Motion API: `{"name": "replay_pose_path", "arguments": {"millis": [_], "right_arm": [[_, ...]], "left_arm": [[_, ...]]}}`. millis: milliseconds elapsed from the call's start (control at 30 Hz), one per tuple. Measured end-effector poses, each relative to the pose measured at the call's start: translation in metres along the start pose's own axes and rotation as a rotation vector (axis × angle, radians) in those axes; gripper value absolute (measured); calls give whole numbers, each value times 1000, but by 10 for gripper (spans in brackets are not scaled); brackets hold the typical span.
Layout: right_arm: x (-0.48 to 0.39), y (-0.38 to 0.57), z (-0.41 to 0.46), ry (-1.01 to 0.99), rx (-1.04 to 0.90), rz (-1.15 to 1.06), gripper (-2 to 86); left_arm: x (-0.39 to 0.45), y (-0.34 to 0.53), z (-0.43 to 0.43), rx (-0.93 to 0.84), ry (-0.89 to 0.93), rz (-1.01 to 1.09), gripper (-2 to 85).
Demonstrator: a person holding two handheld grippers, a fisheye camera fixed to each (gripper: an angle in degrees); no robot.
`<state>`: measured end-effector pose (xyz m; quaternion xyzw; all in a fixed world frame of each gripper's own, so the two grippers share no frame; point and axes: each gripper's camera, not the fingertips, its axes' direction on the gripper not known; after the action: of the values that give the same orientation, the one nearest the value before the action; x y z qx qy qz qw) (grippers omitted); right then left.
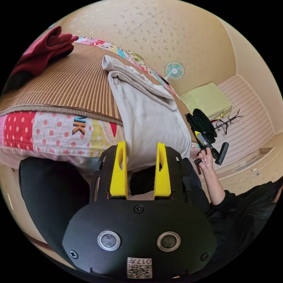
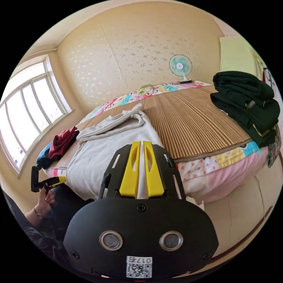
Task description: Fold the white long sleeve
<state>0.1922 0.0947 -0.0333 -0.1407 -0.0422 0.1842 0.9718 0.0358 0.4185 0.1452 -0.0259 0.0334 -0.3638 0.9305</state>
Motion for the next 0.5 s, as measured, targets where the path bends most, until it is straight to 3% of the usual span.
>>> {"name": "replay_pose_path", "arguments": {"millis": [167,333,500], "right_arm": [[38,0,-21,55,-239,29,122],[76,-6,-10,7,-433,13,134],[100,-17,-6,-87,-442,15,129]], "left_arm": [[22,-6,20,-232,-128,164,144],[9,0,58,-482,-80,120,182],[6,-10,64,-468,-125,137,175]]}}
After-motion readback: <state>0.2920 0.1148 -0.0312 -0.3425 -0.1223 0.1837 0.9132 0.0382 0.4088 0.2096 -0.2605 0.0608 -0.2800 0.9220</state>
